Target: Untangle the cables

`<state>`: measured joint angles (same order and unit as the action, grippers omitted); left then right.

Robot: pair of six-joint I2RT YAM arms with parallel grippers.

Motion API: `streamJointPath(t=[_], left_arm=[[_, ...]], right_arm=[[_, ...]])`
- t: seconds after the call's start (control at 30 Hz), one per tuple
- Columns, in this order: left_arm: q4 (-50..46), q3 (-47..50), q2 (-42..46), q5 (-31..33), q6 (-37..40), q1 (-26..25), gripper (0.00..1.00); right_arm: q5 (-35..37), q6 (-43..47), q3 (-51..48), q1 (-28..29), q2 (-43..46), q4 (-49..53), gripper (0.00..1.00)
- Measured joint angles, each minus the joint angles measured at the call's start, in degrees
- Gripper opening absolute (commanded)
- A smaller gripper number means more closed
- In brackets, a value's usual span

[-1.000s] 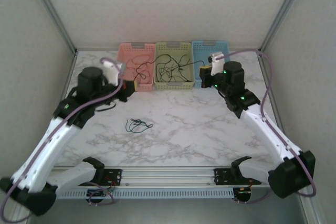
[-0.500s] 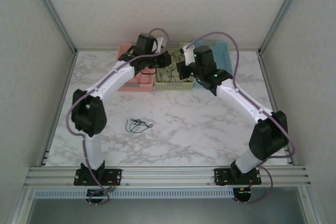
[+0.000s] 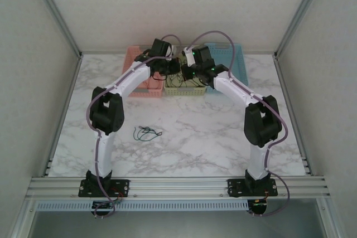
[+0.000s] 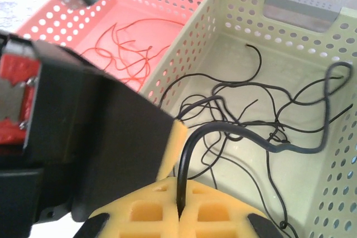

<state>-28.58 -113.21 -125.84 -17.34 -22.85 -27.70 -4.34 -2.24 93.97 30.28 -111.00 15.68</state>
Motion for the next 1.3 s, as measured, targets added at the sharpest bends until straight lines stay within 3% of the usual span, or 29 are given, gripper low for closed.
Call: streamJointPath(t=[0.07,0.23,0.4,0.6,0.67,0.83,0.93,1.1,1.3], left_arm=[[-0.1,0.0,-0.6,0.1,-0.3,0.2,0.29],[-2.1,-4.5,-3.8,0.1,-1.3,0.5,0.49],[-3.5,-6.2,-4.1,0.1,-1.1,0.6,0.58],[-4.3,-3.5,-1.9,0.8,-0.7,0.8,0.59],[-3.8,0.3,1.3,1.6,-0.7,1.2,0.59],[-1.5,13.6,16.4,5.6,-0.2,2.0,0.63],[1.4,21.1,27.7,7.6,0.0,2.2,0.63],[4.5,30.3,41.7,9.6,0.6,2.2,0.64],[4.3,38.9,48.7,10.5,0.6,2.2,0.66]], right_arm=[[0.1,-0.1,1.1,-0.6,-1.5,0.1,0.00],[1.3,-1.1,1.6,-2.1,-3.9,0.7,0.00],[2.3,-2.3,1.5,-3.6,-4.4,1.2,0.00],[3.3,-2.7,1.5,-3.8,-4.4,1.7,0.00],[3.2,-2.9,1.6,-3.8,-4.7,1.7,0.02],[3.0,-3.6,2.7,-3.8,-7.0,3.5,0.28],[2.2,-3.4,2.7,-3.8,-7.2,4.6,0.38],[-0.7,-2.7,2.8,-3.8,-7.2,5.2,0.49],[-5.8,-0.6,4.0,-3.1,-7.1,6.9,0.56]])
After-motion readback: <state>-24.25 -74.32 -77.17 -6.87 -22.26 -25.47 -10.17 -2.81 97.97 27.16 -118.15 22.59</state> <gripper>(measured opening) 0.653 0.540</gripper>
